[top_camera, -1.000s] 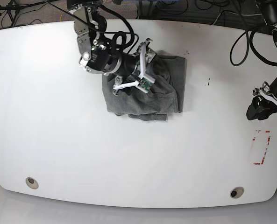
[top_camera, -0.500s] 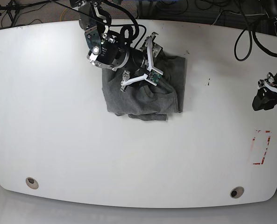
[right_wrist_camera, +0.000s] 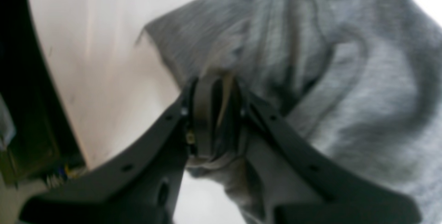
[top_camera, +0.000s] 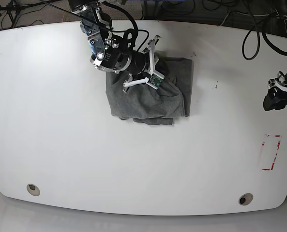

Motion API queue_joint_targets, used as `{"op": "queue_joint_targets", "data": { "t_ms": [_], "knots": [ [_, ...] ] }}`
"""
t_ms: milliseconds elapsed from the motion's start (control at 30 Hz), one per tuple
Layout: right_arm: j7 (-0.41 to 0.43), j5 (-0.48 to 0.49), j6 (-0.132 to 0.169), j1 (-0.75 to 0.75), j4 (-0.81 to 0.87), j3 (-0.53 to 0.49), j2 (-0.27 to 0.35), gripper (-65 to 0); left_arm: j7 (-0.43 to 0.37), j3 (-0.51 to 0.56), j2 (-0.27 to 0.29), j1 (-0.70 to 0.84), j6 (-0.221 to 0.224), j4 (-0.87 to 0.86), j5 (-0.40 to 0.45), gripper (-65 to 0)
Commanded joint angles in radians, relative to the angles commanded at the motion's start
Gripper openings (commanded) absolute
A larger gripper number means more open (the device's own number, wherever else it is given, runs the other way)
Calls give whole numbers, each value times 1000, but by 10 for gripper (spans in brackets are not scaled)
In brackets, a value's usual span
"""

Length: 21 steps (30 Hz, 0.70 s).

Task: Fold the T-shirt properly
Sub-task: 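Press and drag the folded bundle with the right gripper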

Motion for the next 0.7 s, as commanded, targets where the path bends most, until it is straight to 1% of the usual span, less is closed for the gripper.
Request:
{"op": "queue_joint_targets", "data": {
  "t_ms": [33, 100, 267, 367, 400, 467, 500, 533, 567, 600, 633, 667, 700],
  "knots": [
    [0, 2, -9, 0, 17, 0, 0, -596, 0, -8, 0, 2, 0, 0, 0, -356],
    [0, 2, -18, 0, 40, -2, -2, -606, 3, -15, 0, 2, 0, 0, 0, -356],
    [-15, 11, -51, 8, 77, -5, -12, -612, 46, -20, 0, 2, 0, 0, 2, -356],
    [-15, 3, -74, 12, 75, -5, -49, -606, 52, -20, 0, 2, 0, 0, 3, -356],
    [-15, 2, -81, 20, 74, -5, -63, -593, 52, -20, 0, 2, 0, 0, 3, -356],
    [-15, 2, -91, 35, 72, -5, -74, -539, 52, -20, 0, 2, 0, 0, 3, -356],
    [-15, 2, -100, 41, 64, -6, -81, -477, 52, -20, 0, 2, 0, 0, 3, -356],
    [-15, 2, -104, 44, 61, -8, -83, -452, 52, -20, 0, 2, 0, 0, 3, -356],
    [-15, 2, -118, 52, 52, -17, -92, -374, 54, -20, 0, 5, 0, 0, 3, -356],
    [-14, 2, -130, 55, 43, -26, -98, -317, 54, -20, 0, 11, 0, 0, 3, -356],
    [-12, 2, -141, 60, 37, -31, -101, -281, 54, -20, 0, 14, 0, 0, 3, -356],
    [-12, 2, -155, 75, 26, -38, -106, -225, 54, -20, 0, 14, 0, 0, 3, -356],
    [-9, 2, -164, 89, 15, -44, -109, -187, 54, -20, 0, 15, 0, 0, 3, -356]
  ]
}}
